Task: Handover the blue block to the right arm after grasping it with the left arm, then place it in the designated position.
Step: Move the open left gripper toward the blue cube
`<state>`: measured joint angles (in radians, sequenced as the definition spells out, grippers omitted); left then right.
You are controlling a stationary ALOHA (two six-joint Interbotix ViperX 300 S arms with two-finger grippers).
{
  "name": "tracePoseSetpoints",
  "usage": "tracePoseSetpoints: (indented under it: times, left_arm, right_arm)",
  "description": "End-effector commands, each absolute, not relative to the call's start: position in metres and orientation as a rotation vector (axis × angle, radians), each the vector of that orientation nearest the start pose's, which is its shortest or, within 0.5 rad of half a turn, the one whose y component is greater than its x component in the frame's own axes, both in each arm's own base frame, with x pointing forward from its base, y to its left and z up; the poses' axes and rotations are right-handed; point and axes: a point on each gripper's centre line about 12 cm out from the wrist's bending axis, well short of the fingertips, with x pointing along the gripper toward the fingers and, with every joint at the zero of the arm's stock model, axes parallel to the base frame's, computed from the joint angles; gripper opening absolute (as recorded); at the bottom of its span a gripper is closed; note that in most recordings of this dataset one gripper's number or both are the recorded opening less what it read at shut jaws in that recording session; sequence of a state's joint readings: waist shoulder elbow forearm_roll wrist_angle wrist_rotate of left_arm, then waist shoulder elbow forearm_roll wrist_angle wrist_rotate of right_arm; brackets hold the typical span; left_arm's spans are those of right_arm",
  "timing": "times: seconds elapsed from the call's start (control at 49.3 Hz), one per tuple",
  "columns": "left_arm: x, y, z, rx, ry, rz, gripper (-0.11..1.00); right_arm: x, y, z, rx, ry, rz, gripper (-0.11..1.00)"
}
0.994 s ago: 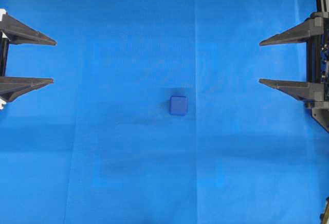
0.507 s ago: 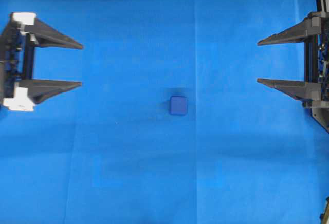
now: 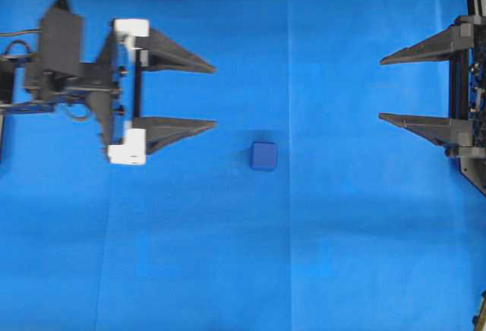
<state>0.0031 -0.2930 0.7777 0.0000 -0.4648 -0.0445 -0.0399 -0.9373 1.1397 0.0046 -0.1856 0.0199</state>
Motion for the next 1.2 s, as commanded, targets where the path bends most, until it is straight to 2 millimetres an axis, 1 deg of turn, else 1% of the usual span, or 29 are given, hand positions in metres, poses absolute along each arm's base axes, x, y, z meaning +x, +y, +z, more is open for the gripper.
tracePoseSetpoints:
  times: [0.0,0.122,0.243,0.426,0.588,0.69,0.872,1.034,1.176]
  left_arm:
    - [0.372,0.003,0.304,-0.046,-0.005,0.010,0.93]
    - [0.389,0.005,0.302,-0.045,0.020,0.013,0.93]
    - [0.400,0.007,0.301,-0.040,0.030,0.017,0.93]
    - [0.404,0.010,0.302,-0.040,0.038,0.025,0.93]
    - [0.407,0.011,0.298,-0.049,0.087,0.030,0.93]
    - [0.416,0.010,0.295,-0.059,0.153,0.029,0.93]
    - [0.434,0.009,0.288,-0.067,0.341,0.031,0.93]
    - [0.448,0.003,0.282,-0.060,0.495,0.021,0.93]
    - [0.456,-0.003,0.279,-0.051,0.606,0.010,0.93]
  right_arm:
    - [0.208,-0.009,0.298,0.029,-0.005,-0.044,0.97]
    - [0.208,-0.009,0.298,0.029,-0.005,-0.044,0.97]
    - [0.208,-0.009,0.298,0.029,-0.004,-0.044,0.97]
    - [0.208,-0.009,0.297,0.029,0.001,-0.044,0.97]
    - [0.209,-0.009,0.297,0.029,0.001,-0.044,0.97]
    - [0.209,-0.009,0.297,0.031,-0.001,-0.045,0.97]
    - [0.209,-0.009,0.297,0.027,0.001,-0.044,0.97]
    - [0.209,-0.009,0.295,0.029,0.009,-0.045,0.97]
    - [0.210,-0.009,0.295,0.028,0.010,-0.045,0.97]
